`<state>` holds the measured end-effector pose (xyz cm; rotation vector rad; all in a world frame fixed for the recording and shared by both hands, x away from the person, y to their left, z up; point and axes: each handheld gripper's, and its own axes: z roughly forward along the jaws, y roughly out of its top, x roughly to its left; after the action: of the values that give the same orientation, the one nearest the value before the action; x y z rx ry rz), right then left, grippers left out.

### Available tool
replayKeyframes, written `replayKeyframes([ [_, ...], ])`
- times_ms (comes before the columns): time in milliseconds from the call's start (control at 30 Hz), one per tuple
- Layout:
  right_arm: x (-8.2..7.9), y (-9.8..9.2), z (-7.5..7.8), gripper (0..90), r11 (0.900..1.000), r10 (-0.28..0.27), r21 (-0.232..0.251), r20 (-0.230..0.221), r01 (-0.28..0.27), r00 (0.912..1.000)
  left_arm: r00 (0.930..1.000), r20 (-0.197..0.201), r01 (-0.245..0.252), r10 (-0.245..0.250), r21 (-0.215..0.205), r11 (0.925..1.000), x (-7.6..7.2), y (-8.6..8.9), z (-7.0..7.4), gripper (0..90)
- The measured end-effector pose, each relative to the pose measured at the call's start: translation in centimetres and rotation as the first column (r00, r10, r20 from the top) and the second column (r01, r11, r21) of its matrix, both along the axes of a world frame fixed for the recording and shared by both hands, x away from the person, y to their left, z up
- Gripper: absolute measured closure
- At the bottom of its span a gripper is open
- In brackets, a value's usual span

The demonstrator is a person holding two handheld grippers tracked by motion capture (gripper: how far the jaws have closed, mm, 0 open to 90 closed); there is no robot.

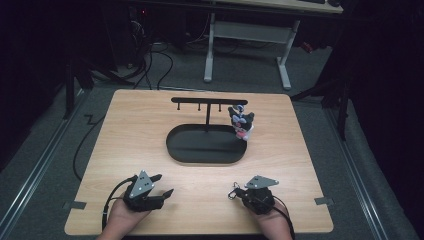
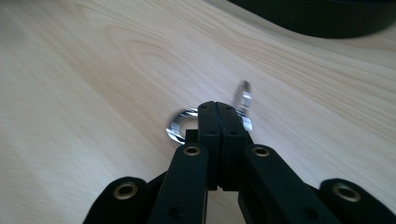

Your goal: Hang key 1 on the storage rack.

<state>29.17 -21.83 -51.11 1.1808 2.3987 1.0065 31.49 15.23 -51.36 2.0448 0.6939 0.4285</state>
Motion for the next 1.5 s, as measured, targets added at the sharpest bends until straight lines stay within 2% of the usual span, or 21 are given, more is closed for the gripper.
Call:
replayKeyframes([
  [33,0.0,0.0,0.0,90.0,1.0,0.0,0.0,0.0,0.0,1.0,1.0,0.001,0.001,-0.001,0.0,1.0,0.0,0.0,0.0,35.1],
  [67,0.1,1.5,-0.1,90.0,0.999,0.041,-0.006,0.0,-0.041,0.9991,1.0,-0.001,0.001,-0.001,0.0,1.0,0.0,0.1,0.0,35.1],
  [133,0.1,2.1,-0.2,90.0,0.998,0.054,-0.016,0.006,-0.054,0.9985,1.0,-0.003,0.0,0.0,-0.002,1.0,0.0,0.1,0.0,35.1],
  [167,0.5,3.2,-0.3,90.0,0.996,0.079,-0.033,0.009,-0.079,0.9968,1.0,-0.004,0.0,0.0,-0.001,1.0,-0.1,0.1,0.0,35.1],
  [300,1.1,3.6,-0.4,90.0,0.995,0.071,-0.067,0.013,-0.07,0.9974,1.0,-0.008,0.0,0.0,-0.004,1.0,0.0,0.3,0.0,35.1],
  [433,0.8,2.6,-0.9,90.0,0.995,0.059,-0.082,-0.01,-0.06,0.9982,1.0,-0.007,-0.001,0.001,-0.011,0.9999,0.1,0.2,0.1,35.1],
  [500,0.2,1.6,-0.8,90.0,0.996,0.042,-0.082,-0.013,-0.043,0.999,1.0,-0.007,0.003,-0.003,-0.01,0.9999,0.2,0.1,0.1,35.2],
  [533,-0.2,0.4,-0.8,90.0,0.995,0.018,-0.1,-0.006,-0.019,0.9998,1.0,-0.006,0.007,-0.007,-0.008,0.9999,0.2,0.0,0.1,35.2],
  [567,-0.2,0.4,-0.8,90.0,0.995,0.018,-0.1,-0.006,-0.019,0.9998,1.0,-0.006,0.007,-0.007,-0.008,0.9999,0.2,0.0,0.1,35.2],
  [600,-0.3,-1.2,-0.6,90.0,0.996,-0.017,-0.087,-0.011,0.016,0.9998,0.9999,-0.006,0.01,-0.01,-0.008,0.9999,0.2,-0.1,0.1,35.2],
  [667,-0.4,-2.7,-0.5,90.0,0.995,-0.058,-0.08,-0.009,0.057,0.9983,0.9998,-0.003,0.018,-0.018,-0.007,0.9998,0.3,-0.4,0.1,35.2],
  [833,-0.6,-4.4,-0.3,90.0,0.993,-0.101,-0.057,-0.016,0.1,0.9948,0.9995,-0.004,0.031,-0.031,-0.005,0.9995,0.5,-0.8,0.1,35.2],
  [1100,-1.0,-4.3,-0.6,90.0,0.995,-0.094,-0.05,-0.044,0.092,0.9946,0.9993,0.002,0.039,-0.039,-0.004,0.9992,0.6,-1.1,0.1,35.3],
  [1167,-1.0,-4.1,-0.7,90.0,0.996,-0.075,-0.045,-0.053,0.072,0.9958,0.9993,0.003,0.038,-0.038,-0.005,0.9993,0.6,-1.1,0.1,35.3],
  [1333,-0.7,-3.6,-0.7,89.9,0.996,-0.079,-0.046,-0.042,0.077,0.996,0.9994,0.007,0.035,-0.035,-0.004,0.9994,0.5,-0.9,0.2,35.3],
  [1500,0.4,-3.1,-0.4,89.8,0.997,-0.074,-0.035,-0.027,0.073,0.9969,0.9997,0.004,0.025,-0.025,-0.002,0.9997,0.3,-0.6,0.1,35.3],
])
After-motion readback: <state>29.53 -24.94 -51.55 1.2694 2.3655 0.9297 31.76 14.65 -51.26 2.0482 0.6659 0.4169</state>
